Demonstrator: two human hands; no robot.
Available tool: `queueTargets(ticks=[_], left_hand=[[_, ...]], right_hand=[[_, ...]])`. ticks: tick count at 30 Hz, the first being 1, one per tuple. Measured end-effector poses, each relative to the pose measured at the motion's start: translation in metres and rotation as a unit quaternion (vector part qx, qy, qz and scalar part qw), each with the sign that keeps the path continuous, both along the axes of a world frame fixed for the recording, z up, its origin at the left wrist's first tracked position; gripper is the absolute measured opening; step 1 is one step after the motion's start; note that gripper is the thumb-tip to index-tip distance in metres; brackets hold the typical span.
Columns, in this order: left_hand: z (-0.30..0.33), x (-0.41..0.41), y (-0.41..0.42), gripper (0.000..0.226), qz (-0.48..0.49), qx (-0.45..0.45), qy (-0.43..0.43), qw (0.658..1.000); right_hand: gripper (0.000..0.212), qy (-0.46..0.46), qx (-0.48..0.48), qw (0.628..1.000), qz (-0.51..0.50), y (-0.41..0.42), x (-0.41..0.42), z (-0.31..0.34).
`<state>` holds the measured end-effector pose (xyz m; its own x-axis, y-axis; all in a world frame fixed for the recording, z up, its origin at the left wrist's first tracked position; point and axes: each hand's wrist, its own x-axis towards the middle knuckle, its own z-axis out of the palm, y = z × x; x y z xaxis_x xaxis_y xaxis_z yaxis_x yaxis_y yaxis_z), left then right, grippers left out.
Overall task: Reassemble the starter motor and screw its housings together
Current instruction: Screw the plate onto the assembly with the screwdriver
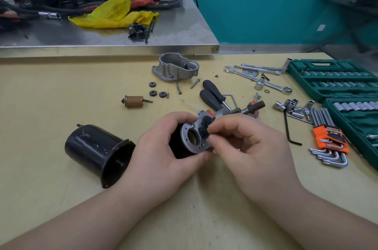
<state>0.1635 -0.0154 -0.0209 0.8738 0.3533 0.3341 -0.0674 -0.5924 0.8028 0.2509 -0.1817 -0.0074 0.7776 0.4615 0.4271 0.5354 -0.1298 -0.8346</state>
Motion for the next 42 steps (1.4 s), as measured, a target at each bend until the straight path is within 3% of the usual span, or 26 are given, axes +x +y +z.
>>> queueTargets(ticks=[9,16,19,24,26,30,36,39,42], left_hand=[[-0.001,0.000,0.001,0.055,-0.001,-0.023,-0.001,1.000],[-0.002,0.001,0.003,0.063,0.001,-0.040,-0.005,0.999],[-0.002,0.000,0.005,0.066,0.003,-0.068,-0.009,0.998],[-0.003,0.000,0.006,0.070,0.018,-0.109,-0.012,0.994],[-0.003,0.000,0.006,0.070,0.015,-0.124,-0.013,0.992],[-0.003,-0.001,0.005,0.073,0.003,-0.129,-0.010,0.992],[-0.001,-0.002,0.003,0.068,-0.004,-0.114,-0.013,0.993],[0.001,-0.003,0.001,0.064,-0.012,-0.109,-0.016,0.994],[0.001,-0.003,0.002,0.065,-0.007,-0.105,-0.016,0.994]], right_hand=[[0.012,-0.204,-0.052,0.977,-0.016,0.002,0.002,-0.006],[0.011,-0.298,-0.055,0.953,-0.014,0.002,0.007,-0.008],[0.011,-0.276,-0.047,0.960,-0.006,0.001,0.008,-0.007],[0.018,-0.117,-0.013,0.993,-0.021,0.001,0.009,-0.008],[0.020,-0.094,-0.002,0.995,-0.024,0.003,0.009,-0.009],[0.014,-0.172,-0.019,0.985,0.005,0.002,0.010,-0.004],[0.024,-0.337,-0.077,0.936,0.066,-0.007,0.020,0.001],[0.024,-0.317,-0.064,0.943,0.075,-0.007,0.016,-0.002],[0.022,-0.224,-0.040,0.972,0.051,-0.004,0.010,-0.004]])
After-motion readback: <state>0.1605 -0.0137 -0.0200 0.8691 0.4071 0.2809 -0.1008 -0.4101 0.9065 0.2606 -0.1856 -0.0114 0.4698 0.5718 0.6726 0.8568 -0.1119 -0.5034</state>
